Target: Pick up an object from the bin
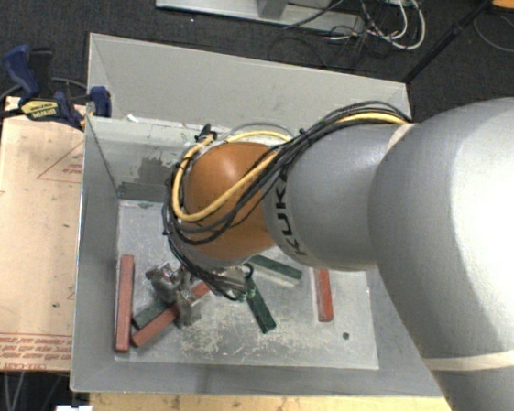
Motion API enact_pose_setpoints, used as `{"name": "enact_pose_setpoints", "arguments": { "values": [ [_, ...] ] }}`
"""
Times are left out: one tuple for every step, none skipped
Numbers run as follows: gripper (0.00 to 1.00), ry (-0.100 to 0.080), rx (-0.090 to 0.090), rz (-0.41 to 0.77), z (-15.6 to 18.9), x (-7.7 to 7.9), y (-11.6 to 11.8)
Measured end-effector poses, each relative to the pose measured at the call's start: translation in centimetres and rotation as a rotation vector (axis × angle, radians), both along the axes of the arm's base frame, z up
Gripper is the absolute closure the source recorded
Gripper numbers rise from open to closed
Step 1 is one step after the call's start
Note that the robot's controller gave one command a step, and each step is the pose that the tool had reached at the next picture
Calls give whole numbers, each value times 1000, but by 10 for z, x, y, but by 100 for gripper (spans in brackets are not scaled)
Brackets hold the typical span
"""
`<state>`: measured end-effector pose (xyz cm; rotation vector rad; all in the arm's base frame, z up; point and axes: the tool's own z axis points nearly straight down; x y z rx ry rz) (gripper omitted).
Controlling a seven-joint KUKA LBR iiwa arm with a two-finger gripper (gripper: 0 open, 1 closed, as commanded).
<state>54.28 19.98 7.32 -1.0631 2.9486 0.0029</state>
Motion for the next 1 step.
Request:
{"name": "enact_pose_setpoints", "arguments": {
  "values": [
    [100, -5, 0, 182, 163, -25, 19]
  ]
}}
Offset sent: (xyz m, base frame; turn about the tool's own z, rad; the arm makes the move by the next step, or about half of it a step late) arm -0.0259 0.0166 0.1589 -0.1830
